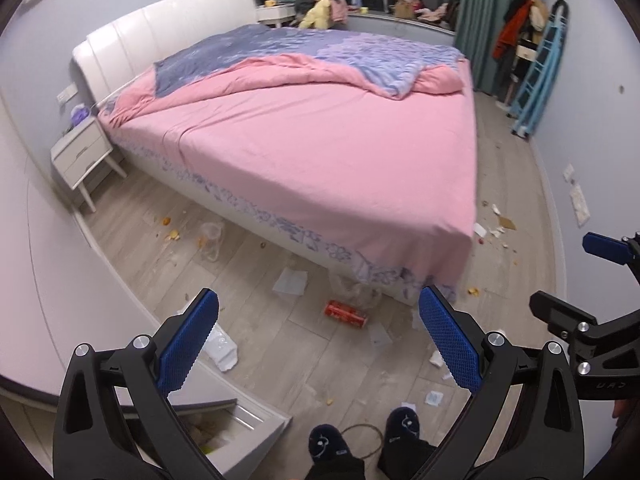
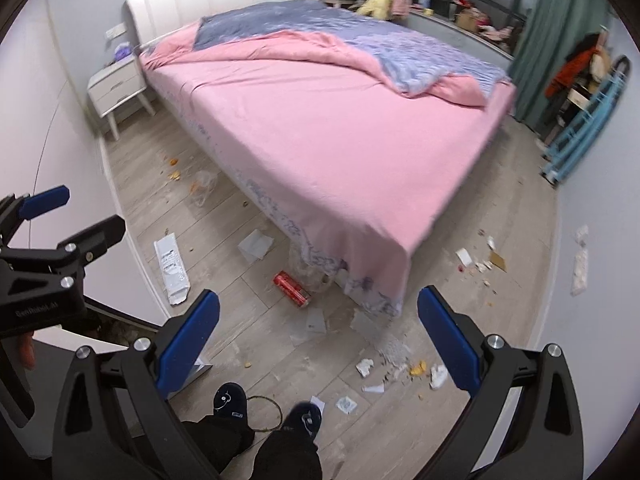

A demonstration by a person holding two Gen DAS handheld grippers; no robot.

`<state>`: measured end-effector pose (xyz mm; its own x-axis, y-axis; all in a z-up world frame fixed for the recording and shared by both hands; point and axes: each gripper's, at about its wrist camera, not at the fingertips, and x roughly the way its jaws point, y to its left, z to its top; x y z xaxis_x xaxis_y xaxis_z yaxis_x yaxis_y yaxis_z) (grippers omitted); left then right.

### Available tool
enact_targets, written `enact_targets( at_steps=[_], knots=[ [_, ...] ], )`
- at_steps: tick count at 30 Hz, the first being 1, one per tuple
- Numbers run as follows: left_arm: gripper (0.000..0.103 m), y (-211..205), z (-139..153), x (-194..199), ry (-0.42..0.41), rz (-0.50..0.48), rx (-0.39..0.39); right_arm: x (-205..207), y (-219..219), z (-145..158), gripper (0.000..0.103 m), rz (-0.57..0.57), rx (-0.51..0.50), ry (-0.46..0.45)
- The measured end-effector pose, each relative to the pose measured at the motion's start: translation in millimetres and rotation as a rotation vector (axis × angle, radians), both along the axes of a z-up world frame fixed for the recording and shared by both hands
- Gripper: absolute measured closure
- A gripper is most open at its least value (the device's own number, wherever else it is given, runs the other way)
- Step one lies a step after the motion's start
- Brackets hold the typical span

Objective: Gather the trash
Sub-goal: 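Walk toward the red can by the bed, lowering the right tool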

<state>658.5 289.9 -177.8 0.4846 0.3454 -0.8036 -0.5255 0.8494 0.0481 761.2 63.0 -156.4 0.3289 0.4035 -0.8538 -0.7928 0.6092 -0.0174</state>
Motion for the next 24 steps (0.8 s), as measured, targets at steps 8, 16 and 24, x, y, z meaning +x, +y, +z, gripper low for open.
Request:
enact_targets(
  at_steps=[8, 16, 24],
  knots=[
    [0.006, 26.8, -98.6, 40.8, 0.003, 0.037, -0.023, 40.2, 52.1, -118.1, 0.007, 0.109, 0.011, 0.067],
    [0.006, 54.2, -238.2, 67.7, 0.028, 0.059, -0.015, 56.0, 86.0, -258.2, 0.007, 0.205, 0.002, 0.085],
    [0.006, 74.0, -373.8, 82.9, 0.061, 0.056, -0.064, 76.7, 105.3, -388.0, 0.007, 0.249, -0.027, 0.103]
  ],
)
